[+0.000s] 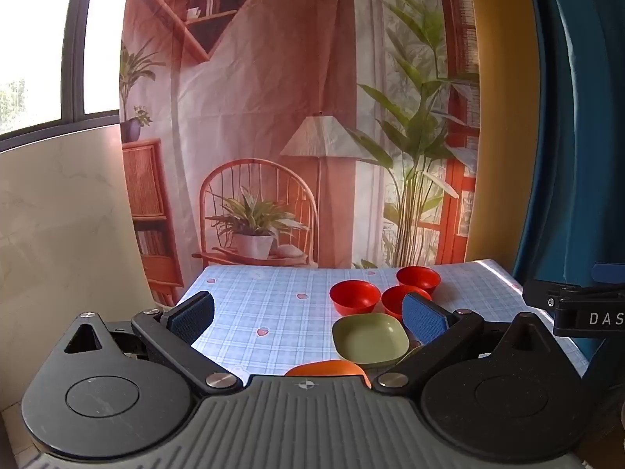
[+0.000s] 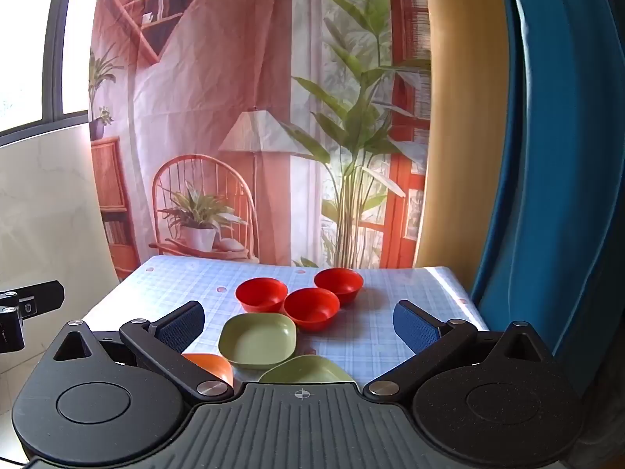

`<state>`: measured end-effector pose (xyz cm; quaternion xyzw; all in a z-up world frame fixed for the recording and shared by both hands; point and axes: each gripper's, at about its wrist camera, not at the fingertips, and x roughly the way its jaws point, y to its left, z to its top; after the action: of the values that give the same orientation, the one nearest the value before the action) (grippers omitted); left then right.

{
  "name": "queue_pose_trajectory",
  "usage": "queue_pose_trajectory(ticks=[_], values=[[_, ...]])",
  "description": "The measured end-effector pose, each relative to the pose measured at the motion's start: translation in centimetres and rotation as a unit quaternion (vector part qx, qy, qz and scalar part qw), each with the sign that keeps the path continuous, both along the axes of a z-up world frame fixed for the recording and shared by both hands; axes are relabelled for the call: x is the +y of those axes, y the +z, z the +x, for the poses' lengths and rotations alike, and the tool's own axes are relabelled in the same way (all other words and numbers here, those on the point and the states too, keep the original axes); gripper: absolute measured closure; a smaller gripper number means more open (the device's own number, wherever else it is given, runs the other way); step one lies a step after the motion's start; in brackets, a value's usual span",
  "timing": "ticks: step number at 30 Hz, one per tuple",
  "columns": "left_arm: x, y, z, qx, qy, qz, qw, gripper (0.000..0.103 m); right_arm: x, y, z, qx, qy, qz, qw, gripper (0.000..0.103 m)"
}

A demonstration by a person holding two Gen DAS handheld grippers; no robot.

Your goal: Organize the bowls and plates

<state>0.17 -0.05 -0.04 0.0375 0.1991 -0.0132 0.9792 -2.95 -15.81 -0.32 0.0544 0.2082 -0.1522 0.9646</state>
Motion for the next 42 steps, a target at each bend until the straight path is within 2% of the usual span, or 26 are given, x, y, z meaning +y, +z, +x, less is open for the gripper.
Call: queue_pose_trajectory(ticks=[2,5,42], values=[[0.49,0.18,0.33,0.002,0.001,-0.012,0.9999,0.000,0.01,-0.01,-0.03,-0.001,0.000,0.002,1.000,0.000],[0.13,-0.01,0.00,-0.012,0.005,0.003,0.9999,0.000,0.09,-0.02,-0.01,0.000,0.001,0.001,1.000,0.000],[0.22,0.39,-0.39,-0.012,0.008,-0.006,0.9999,0.000,-0.26,0.03,-0.20,-0.001,0.000,0.006,1.000,0.000]])
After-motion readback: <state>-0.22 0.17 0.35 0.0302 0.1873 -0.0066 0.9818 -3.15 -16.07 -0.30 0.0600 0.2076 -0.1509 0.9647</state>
